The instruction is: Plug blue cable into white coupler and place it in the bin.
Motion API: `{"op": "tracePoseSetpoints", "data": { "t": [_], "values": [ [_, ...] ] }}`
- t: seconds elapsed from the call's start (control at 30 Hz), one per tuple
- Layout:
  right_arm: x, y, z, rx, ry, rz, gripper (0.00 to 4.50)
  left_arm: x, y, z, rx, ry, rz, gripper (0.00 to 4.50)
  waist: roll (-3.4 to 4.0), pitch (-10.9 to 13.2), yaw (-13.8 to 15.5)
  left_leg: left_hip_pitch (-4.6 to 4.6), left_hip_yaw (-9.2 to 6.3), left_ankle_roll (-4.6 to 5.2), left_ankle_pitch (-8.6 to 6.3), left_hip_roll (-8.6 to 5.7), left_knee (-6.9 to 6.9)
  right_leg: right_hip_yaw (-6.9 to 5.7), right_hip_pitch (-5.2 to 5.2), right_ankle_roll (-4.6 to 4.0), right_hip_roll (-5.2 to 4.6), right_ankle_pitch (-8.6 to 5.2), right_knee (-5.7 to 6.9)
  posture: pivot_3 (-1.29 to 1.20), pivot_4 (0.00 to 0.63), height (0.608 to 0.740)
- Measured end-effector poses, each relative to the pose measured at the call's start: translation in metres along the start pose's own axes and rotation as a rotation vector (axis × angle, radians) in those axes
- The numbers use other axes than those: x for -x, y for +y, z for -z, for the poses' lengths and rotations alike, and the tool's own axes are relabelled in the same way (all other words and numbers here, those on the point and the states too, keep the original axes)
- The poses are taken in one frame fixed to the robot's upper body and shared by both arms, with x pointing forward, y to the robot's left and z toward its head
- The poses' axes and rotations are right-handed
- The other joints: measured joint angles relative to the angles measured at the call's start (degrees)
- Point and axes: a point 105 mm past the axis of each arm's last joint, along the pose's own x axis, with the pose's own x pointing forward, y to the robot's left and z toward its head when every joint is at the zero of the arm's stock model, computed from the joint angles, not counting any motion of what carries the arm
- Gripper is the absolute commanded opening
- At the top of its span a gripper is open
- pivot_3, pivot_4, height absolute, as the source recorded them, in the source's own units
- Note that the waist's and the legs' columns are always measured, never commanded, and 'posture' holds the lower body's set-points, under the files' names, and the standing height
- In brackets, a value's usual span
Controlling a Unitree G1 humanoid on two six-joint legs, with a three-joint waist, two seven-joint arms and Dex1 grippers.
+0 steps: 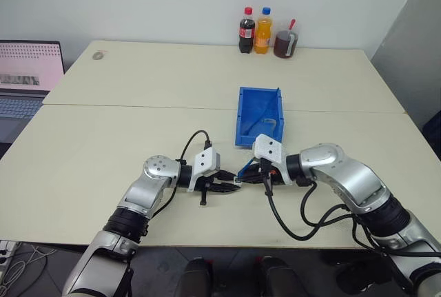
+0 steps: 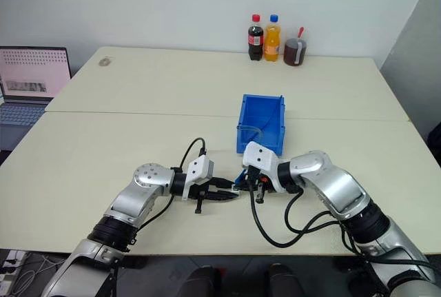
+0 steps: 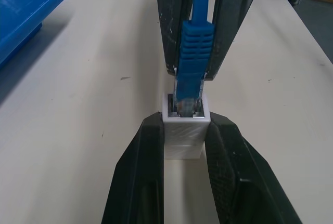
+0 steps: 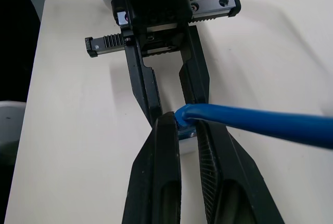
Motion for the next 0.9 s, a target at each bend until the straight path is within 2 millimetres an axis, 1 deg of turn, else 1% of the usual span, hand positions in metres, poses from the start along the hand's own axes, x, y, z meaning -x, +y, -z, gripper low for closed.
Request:
{"op": "tracePoseSetpoints", "data": {
  "t": [0.1,0.23,0.5,0.53,0.57,0.7,0.73,0.77,0.8,0.87,0.9],
  "values": [
    [-0.002,0.0,0.002,-0.005,0.008,-0.01,0.19,-0.001,0.0,0.001,0.002,0.005,-0.005,0.77,0.01,0.0,0.0,0.3,-0.04,0.0,0.0,0.0,-0.01,-0.06,0.34,-0.01,0.0,-0.02,-0.04,0.0,0.15,0.74],
    [-0.006,0.0,0.007,0.022,0.02,-0.014,0.19,-0.001,0.001,0.003,0.007,0.019,-0.011,0.77,0.0,-0.1,-0.1,0.96,0.01,0.0,-0.01,0.01,-0.14,-0.02,0.92,-0.1,0.0,-0.11,-0.1,0.0,0.15,0.74],
    [-0.015,-0.001,0.015,0.061,0.008,-0.031,0.19,0.0,0.0,0.009,0.024,0.037,-0.029,0.77,0.27,-1.1,-0.4,1.16,0.02,0.01,-0.02,0.06,-0.21,0.0,1.04,-0.16,0.05,-0.15,-0.09,0.0,0.15,0.74],
    [-0.016,-0.001,0.016,0.065,0.009,-0.032,0.19,0.0,0.0,0.01,0.025,0.04,-0.03,0.77,0.27,-1.2,-0.4,1.21,0.02,0.01,-0.02,0.08,-0.21,0.0,1.09,-0.22,0.06,-0.18,-0.09,0.0,0.15,0.74],
    [-0.016,-0.001,0.016,0.065,0.009,-0.032,0.19,0.0,0.0,0.01,0.024,0.042,-0.03,0.77,0.26,-1.2,-0.4,1.29,0.01,0.01,-0.02,0.09,-0.23,0.0,1.17,-0.55,0.07,-0.37,-0.09,0.0,0.15,0.74],
    [-0.018,-0.001,0.017,0.074,0.011,-0.037,0.19,0.0,0.0,0.011,0.024,0.046,-0.03,0.77,0.24,-1.4,-0.4,1.38,0.02,0.0,-0.02,0.1,-0.29,0.02,1.22,-0.6,0.07,-0.41,-0.08,0.0,0.15,0.74],
    [-0.018,-0.001,0.017,0.073,0.009,-0.037,0.19,0.0,-0.001,0.011,0.023,0.046,-0.03,1.12,0.25,-1.4,-0.5,1.38,0.02,0.0,-0.02,0.1,-0.29,0.03,1.22,-0.61,0.07,-0.41,-0.08,0.0,0.15,0.74],
    [-0.018,-0.001,0.017,0.073,0.008,-0.037,0.19,0.0,-0.001,0.011,0.023,0.046,-0.03,1.12,0.25,-1.4,-0.5,1.38,0.02,0.0,-0.02,0.1,-0.29,0.03,1.22,-0.61,0.07,-0.41,-0.08,0.0,0.15,0.74],
    [-0.018,-0.001,0.017,0.068,0.004,-0.035,0.19,0.0,-0.001,0.011,0.025,0.045,-0.029,1.54,0.24,-1.4,-0.5,1.38,0.02,0.0,-0.02,0.1,-0.3,0.03,1.21,-0.61,0.07,-0.41,-0.08,0.0,0.15,0.74],
    [-0.018,-0.001,0.016,0.052,-0.005,-0.032,0.19,0.0,-0.002,0.012,0.035,0.043,-0.026,1.79,0.26,-1.4,-0.5,1.36,0.02,0.0,-0.02,0.09,-0.3,0.05,1.2,-0.61,0.06,-0.41,-0.08,0.0,0.15,0.74],
    [-0.018,-0.002,0.016,0.038,-0.01,-0.029,0.19,-0.001,-0.004,0.013,0.043,0.04,-0.024,2.14,0.25,-1.4,-0.5,1.35,0.03,0.0,-0.02,0.1,-0.32,0.06,1.18,-0.62,0.06,-0.42,-0.09,0.0,0.15,0.74]
  ]
}}
